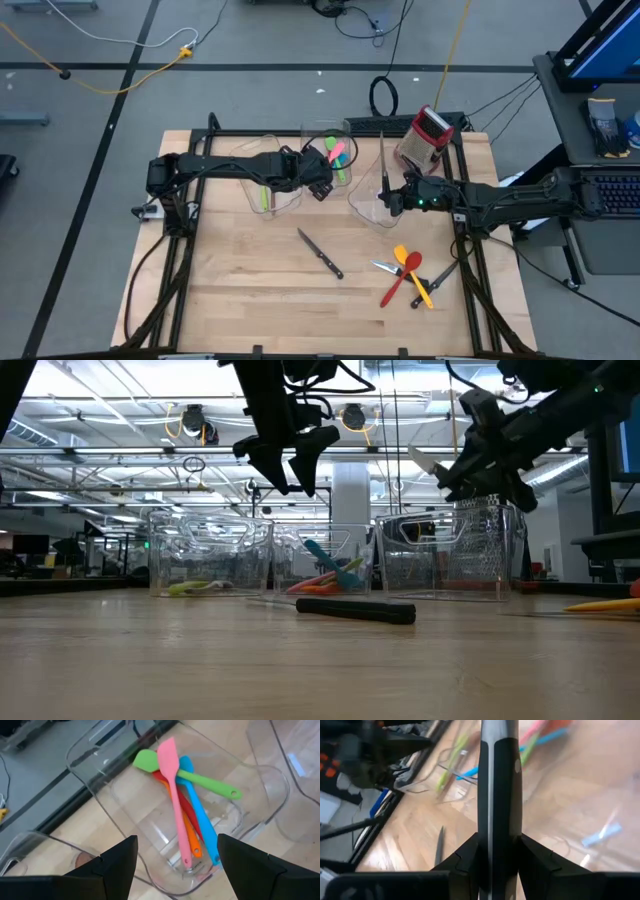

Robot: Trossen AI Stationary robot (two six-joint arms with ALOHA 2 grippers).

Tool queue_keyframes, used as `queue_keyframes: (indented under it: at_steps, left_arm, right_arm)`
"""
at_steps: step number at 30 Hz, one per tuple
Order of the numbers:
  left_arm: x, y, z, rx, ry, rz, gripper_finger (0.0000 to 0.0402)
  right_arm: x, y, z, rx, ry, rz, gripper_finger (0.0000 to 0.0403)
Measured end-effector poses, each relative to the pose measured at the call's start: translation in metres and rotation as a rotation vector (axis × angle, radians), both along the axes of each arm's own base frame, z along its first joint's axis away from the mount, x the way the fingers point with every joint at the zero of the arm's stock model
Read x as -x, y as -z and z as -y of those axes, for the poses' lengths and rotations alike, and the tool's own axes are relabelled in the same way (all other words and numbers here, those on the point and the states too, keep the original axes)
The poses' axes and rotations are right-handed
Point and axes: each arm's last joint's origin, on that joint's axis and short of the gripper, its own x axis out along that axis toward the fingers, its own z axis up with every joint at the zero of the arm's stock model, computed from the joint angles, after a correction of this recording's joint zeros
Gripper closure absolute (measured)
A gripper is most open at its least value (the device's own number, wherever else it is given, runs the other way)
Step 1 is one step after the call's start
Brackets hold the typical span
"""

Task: Pick & Place Kitchen Items
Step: Put the left silver kitchen knife in the right bin

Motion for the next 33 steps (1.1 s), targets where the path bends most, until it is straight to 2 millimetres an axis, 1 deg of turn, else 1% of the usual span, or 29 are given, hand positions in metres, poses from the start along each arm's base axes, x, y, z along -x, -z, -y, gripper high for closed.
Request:
queue_keyframes:
  at_steps: [4,8,11,13,14,16,18,22,25,27,29,31,33]
  left_arm:
    - [0.0,0.001,0.001,0.015,0.024,-0.01,0.0123]
    - [0.004,-0.007,0.002,0.019,0.057,-0.006,0.0123]
    - [0.011,-0.015,0.003,0.018,0.064,-0.014,0.0123]
    - [0.014,-0.022,0.003,0.009,0.064,0.017,0.0123]
    - [0.019,-0.027,0.004,0.007,0.065,0.027,0.0123]
    - [0.026,-0.031,0.005,-0.003,0.071,0.044,0.0123]
    - [0.039,-0.035,0.006,-0.005,0.071,0.083,0.0123]
    - [0.071,-0.037,0.01,0.009,0.035,0.182,0.0123]
    - [0.093,-0.034,0.015,0.026,0.0,0.271,0.0123]
    - [0.108,-0.03,0.019,0.041,-0.017,0.304,0.0123]
    - [0.116,-0.029,0.023,0.046,-0.016,0.368,0.0123]
    - [0.127,-0.024,0.026,0.056,-0.019,0.367,0.0123]
    - [0.132,-0.021,0.029,0.062,-0.022,0.388,0.0123]
  right_arm:
    - [-0.004,-0.016,0.0,0.117,-0.06,0.008,0.0313]
    - [-0.006,-0.035,0.001,0.279,-0.137,-0.027,0.0313]
    - [-0.003,-0.044,0.003,0.38,-0.177,-0.141,0.0313]
    - [0.001,-0.047,0.005,0.425,-0.196,-0.221,0.0313]
    - [0.003,-0.048,0.006,0.442,-0.199,-0.26,0.0313]
    - [0.006,-0.049,0.008,0.468,-0.213,-0.314,0.0313]
    - [0.008,-0.049,0.011,0.491,-0.227,-0.361,0.0313]
    - [0.01,-0.051,0.016,0.517,-0.224,-0.393,0.0313]
    - [0.011,-0.051,0.02,0.505,-0.196,-0.388,0.0313]
    - [0.011,-0.051,0.022,0.463,-0.159,-0.376,0.0313]
    - [0.011,-0.051,0.024,0.412,-0.114,-0.356,0.0313]
    - [0.011,-0.05,0.024,0.35,-0.072,-0.338,0.0313]
    - [0.01,-0.049,0.024,0.27,-0.036,-0.311,0.0313]
